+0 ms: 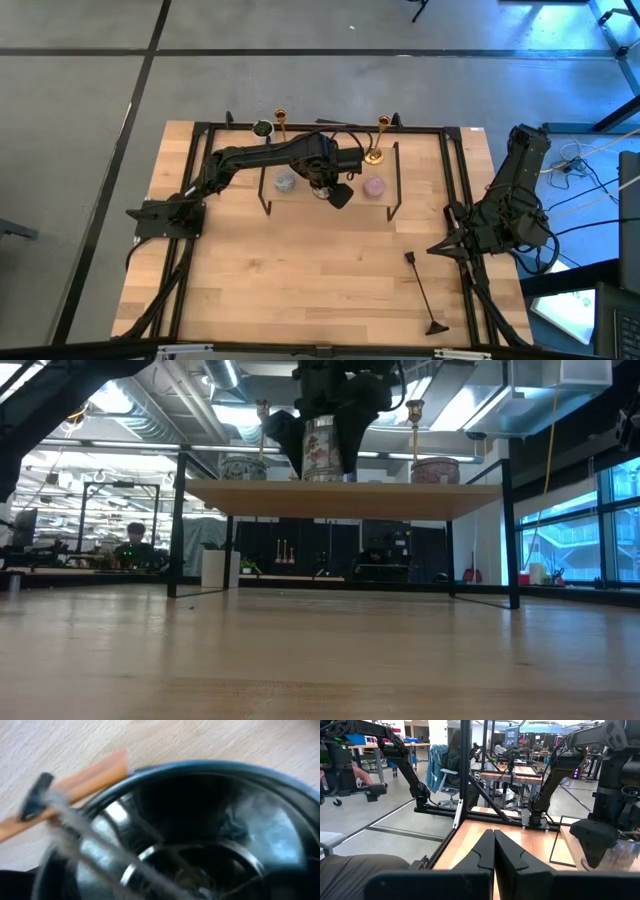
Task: Pick & Place candle stick holders
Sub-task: Put the silver scented candle on the shelf
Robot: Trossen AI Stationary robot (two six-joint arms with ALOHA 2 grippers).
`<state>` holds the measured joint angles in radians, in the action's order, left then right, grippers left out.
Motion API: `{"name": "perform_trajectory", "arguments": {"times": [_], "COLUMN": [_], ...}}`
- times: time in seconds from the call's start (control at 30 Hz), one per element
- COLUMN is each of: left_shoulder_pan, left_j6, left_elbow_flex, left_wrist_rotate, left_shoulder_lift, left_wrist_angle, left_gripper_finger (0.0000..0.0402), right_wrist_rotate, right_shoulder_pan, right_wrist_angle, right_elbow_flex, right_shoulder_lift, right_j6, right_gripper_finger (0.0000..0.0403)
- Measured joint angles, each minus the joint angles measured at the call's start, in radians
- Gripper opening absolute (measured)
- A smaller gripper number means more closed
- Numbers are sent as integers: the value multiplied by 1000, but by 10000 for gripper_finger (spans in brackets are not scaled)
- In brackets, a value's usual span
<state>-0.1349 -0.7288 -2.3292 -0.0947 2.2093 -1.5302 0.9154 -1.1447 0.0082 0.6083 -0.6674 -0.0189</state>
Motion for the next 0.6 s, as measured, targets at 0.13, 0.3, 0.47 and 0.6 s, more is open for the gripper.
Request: {"name": "perform_trajectory", "arguments": {"times": [0.13,0.3,0.47,0.6], "left_shoulder_pan": [0,0,0,2], "left_j6": [8,9,8,9], "left_elbow_flex": [-27,-27,-27,-27], "left_wrist_rotate": [0,-1,6,19], "left_shoulder_lift": [-2,-17,-24,-24], "left_wrist_angle": [-7,-10,-19,-28], "left_gripper_finger": [381,383,384,383], "right_wrist_rotate": [0,0,0,0], "right_shoulder_pan": [0,0,0,0], "right_wrist_angle": [0,0,0,0], "right_elbow_flex": [0,0,0,0], "right_shoulder_lift": [0,0,0,0], "right_j6": [0,0,0,0], "right_gripper_finger": [0,0,0,0]}}
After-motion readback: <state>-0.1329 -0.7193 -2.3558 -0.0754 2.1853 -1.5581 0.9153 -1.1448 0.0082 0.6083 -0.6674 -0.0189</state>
